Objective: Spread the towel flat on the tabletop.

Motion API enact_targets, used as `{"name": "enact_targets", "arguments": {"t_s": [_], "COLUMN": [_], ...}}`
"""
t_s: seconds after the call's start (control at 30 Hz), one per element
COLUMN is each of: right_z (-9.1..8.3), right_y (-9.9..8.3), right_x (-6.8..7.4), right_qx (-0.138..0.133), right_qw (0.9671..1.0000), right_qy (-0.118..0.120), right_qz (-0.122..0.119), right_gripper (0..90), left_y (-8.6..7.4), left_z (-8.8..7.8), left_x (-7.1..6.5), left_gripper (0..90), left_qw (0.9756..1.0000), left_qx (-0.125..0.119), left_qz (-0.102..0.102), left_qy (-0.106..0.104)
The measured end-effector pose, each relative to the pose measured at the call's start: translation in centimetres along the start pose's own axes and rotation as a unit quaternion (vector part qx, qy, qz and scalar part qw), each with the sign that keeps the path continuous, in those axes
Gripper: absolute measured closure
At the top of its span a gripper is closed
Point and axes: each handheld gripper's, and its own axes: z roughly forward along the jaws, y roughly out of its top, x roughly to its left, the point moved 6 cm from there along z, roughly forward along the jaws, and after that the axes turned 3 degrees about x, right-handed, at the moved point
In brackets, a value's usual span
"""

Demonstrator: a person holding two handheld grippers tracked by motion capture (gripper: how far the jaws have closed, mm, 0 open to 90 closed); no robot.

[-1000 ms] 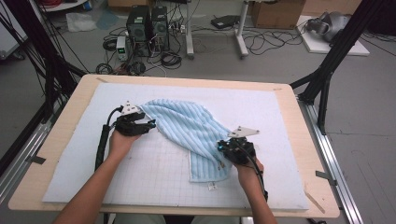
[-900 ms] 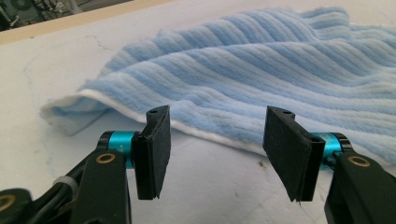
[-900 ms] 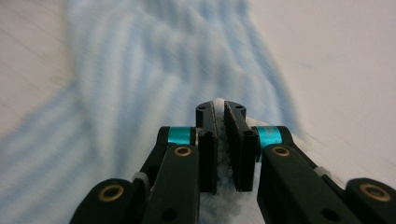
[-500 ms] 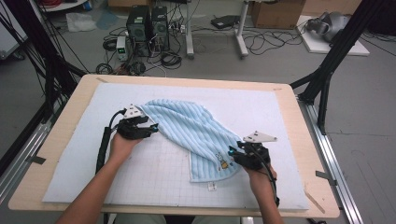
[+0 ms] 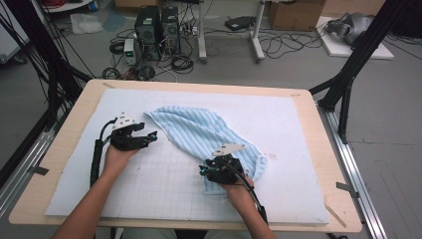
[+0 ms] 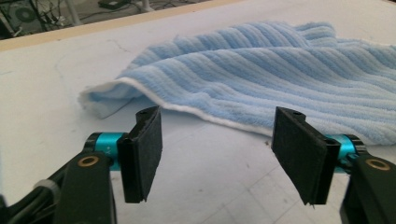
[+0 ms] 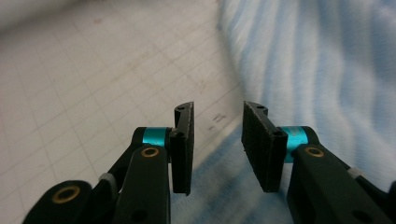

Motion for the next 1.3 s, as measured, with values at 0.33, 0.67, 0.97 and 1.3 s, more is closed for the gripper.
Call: {"name": "enact_targets", "arguments": {"t_s": [0.33, 0.67, 0.97, 1.3], "right_z": [2.4, 2.7, 4.8, 2.5], "right_y": [0.2, 0.3, 0.9, 1.8], "right_x": [-1.2, -0.5, 6.9, 5.9], "right_qx": [0.043, 0.036, 0.027, -0.013], "right_qw": [0.9954, 0.9989, 0.9843, 0.9858], "right_qy": [-0.085, -0.030, 0.162, 0.159], "right_qz": [-0.008, 0.009, -0.065, -0.052], "right_gripper": [62.0, 86.2, 86.1, 62.3], "left_y": [-1.0, -2.0, -2.1, -2.4], "left_z": [-2.7, -5.1, -5.3, -4.8], "left_x": [0.6, 2.1, 2.4, 1.8], "left_gripper": [30.0, 30.9, 31.2, 31.5], "left_qw": [0.9997, 0.9988, 0.9986, 0.9993], "left_qx": [-0.024, -0.046, -0.050, -0.035], "left_qz": [0.007, -0.006, -0.012, -0.007], "left_qy": [-0.002, 0.014, 0.017, 0.013]}}
